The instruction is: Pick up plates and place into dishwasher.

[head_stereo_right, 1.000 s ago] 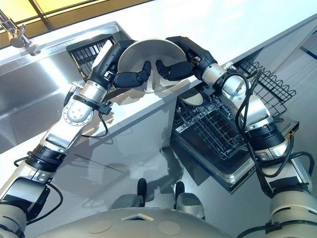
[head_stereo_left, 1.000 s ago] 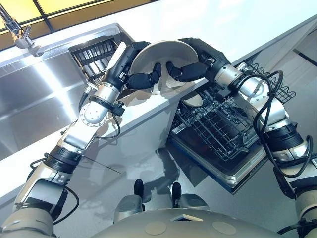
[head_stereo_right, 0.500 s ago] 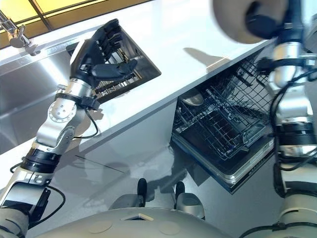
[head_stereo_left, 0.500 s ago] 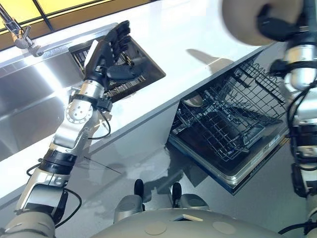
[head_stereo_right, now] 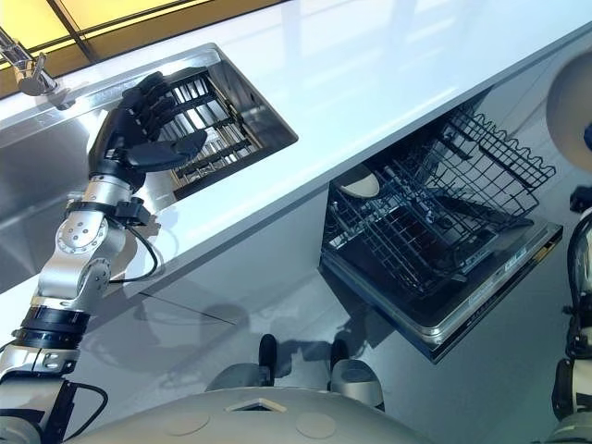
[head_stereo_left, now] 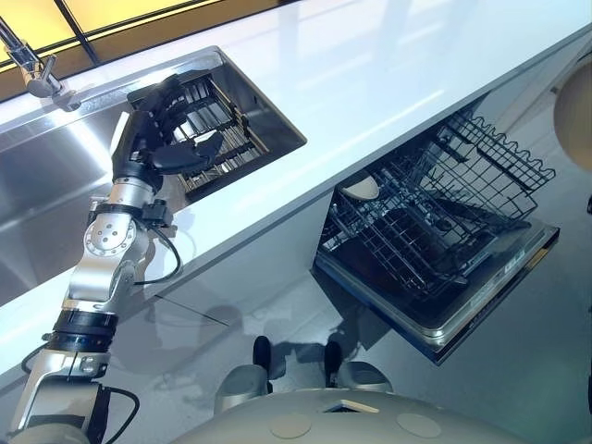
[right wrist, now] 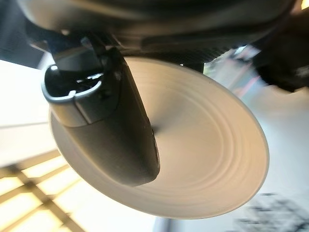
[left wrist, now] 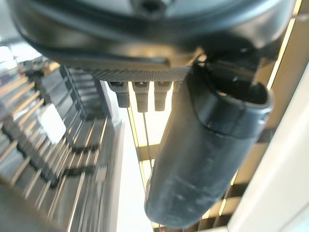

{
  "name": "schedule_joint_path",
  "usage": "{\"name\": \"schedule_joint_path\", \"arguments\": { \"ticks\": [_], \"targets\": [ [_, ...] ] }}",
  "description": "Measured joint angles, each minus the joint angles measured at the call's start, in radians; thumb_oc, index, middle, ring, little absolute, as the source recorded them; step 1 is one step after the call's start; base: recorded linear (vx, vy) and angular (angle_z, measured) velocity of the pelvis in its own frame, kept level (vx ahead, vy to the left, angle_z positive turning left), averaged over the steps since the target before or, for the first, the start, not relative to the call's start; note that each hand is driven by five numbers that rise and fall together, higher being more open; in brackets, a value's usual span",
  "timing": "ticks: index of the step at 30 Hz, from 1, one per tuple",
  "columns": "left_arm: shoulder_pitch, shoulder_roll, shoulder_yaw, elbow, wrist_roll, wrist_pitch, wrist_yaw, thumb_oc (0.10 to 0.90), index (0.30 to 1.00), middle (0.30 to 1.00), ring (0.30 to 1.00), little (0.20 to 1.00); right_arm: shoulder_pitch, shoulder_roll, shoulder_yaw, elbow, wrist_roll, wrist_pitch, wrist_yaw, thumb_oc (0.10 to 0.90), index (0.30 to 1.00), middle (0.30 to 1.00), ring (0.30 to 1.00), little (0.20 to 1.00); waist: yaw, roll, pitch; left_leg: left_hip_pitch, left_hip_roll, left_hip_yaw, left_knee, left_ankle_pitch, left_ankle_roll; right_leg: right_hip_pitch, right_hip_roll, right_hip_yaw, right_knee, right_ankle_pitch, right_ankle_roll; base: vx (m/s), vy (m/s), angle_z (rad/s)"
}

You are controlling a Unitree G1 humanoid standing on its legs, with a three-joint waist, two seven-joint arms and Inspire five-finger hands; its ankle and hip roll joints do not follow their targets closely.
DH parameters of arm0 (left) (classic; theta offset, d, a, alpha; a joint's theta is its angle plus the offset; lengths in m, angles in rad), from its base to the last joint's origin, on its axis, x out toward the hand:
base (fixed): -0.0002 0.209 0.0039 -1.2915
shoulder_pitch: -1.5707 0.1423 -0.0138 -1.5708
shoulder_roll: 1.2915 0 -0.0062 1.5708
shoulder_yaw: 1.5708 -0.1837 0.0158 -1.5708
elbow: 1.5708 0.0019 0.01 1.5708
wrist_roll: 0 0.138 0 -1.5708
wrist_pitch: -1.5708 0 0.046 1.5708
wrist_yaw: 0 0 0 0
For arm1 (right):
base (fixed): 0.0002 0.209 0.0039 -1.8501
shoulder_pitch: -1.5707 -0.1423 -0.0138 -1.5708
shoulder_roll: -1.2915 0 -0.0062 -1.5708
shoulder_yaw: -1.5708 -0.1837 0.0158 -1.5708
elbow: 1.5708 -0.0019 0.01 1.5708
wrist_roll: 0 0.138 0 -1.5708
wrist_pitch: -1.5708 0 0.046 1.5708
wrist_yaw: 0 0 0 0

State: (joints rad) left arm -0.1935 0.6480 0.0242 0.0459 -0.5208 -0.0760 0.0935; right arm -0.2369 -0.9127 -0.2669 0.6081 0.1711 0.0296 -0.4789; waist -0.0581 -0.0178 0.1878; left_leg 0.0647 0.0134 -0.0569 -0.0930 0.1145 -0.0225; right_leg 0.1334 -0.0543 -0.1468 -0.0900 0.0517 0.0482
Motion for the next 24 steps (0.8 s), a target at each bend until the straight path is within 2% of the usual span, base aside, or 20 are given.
{"name": "schedule_joint_path", "arguments": {
  "ticks": [5, 8, 12, 15, 20, 24],
  "targets": [
    [0.023, -0.001, 0.027, 0.006, 0.0, -0.016, 0.009, 0.8, 0.9, 0.9, 0.9, 0.9, 0.066, 0.075, 0.001, 0.045, -0.009, 0.043, 0.005, 0.1, 0.3, 0.3, 0.3, 0.2, 0.002, 0.007, 0.001, 0.001, -0.001, -0.024, 0.002, 0.004, 0.0, 0.015, 0.003, -0.005, 0.0, -0.008, -0.006, 0.11, -0.037, 0.15],
    [0.035, -0.002, 0.027, 0.006, 0.001, -0.016, 0.009, 0.8, 0.9, 0.9, 0.9, 0.9, 0.067, 0.114, 0.007, 0.063, -0.017, 0.068, 0.007, 0.1, 0.3, 0.3, 0.3, 0.2, 0.018, 0.021, 0.01, -0.004, -0.002, -0.035, 0.004, 0.009, -0.002, 0.018, 0.004, -0.014, 0.0, -0.009, -0.006, 0.08, -0.016, 0.13],
    [0.035, -0.007, 0.026, 0.006, 0.001, -0.016, 0.008, 0.8, 0.9, 0.9, 0.9, 0.9, 0.065, 0.116, 0.051, 0.098, -0.038, 0.084, 0.008, 0.1, 0.3, 0.3, 0.3, 0.2, 0.033, 0.034, 0.023, -0.003, -0.013, -0.07, 0.004, 0.014, -0.01, 0.043, 0.002, -0.038, 0.0, -0.022, -0.006, 0.05, -0.003, 0.37],
    [0.035, -0.007, 0.026, 0.005, 0.001, -0.015, 0.011, 0.8, 0.9, 0.9, 0.9, 0.9, 0.059, 0.116, 0.063, 0.117, -0.051, 0.099, 0.008, 0.1, 0.3, 0.3, 0.3, 0.2, 0.04, 0.043, 0.043, -0.011, -0.009, -0.068, 0.004, 0.024, -0.009, 0.06, 0.005, -0.055, 0.004, -0.035, -0.007, 0.04, -0.004, 0.55],
    [0.035, -0.004, 0.026, 0.003, 0.001, -0.008, 0.014, 0.8, 0.9, 0.9, 0.9, 0.9, 0.02, 0.117, 0.15, 0.158, -0.088, 0.166, 0.013, 0.1, 0.3, 0.3, 0.3, 0.2, 0.087, 0.043, 0.08, -0.045, 0.0, -0.069, 0.027, 0.041, -0.02, 0.069, 0.018, -0.067, 0.009, -0.053, -0.014, 0.02, -0.011, 0.46],
    [0.034, 0.007, 0.026, 0.002, 0.0, 0.004, 0.013, 0.8, 0.9, 0.9, 0.9, 0.9, -0.07, 0.126, 0.201, 0.219, -0.096, 0.219, 0.032, 0.1, 0.3, 0.3, 0.3, 0.2, 0.123, 0.044, 0.121, -0.066, -0.001, -0.099, 0.044, 0.053, -0.02, 0.072, 0.024, -0.088, 0.013, -0.056, -0.015, 0.02, -0.012, 0.28]
  ]
}}
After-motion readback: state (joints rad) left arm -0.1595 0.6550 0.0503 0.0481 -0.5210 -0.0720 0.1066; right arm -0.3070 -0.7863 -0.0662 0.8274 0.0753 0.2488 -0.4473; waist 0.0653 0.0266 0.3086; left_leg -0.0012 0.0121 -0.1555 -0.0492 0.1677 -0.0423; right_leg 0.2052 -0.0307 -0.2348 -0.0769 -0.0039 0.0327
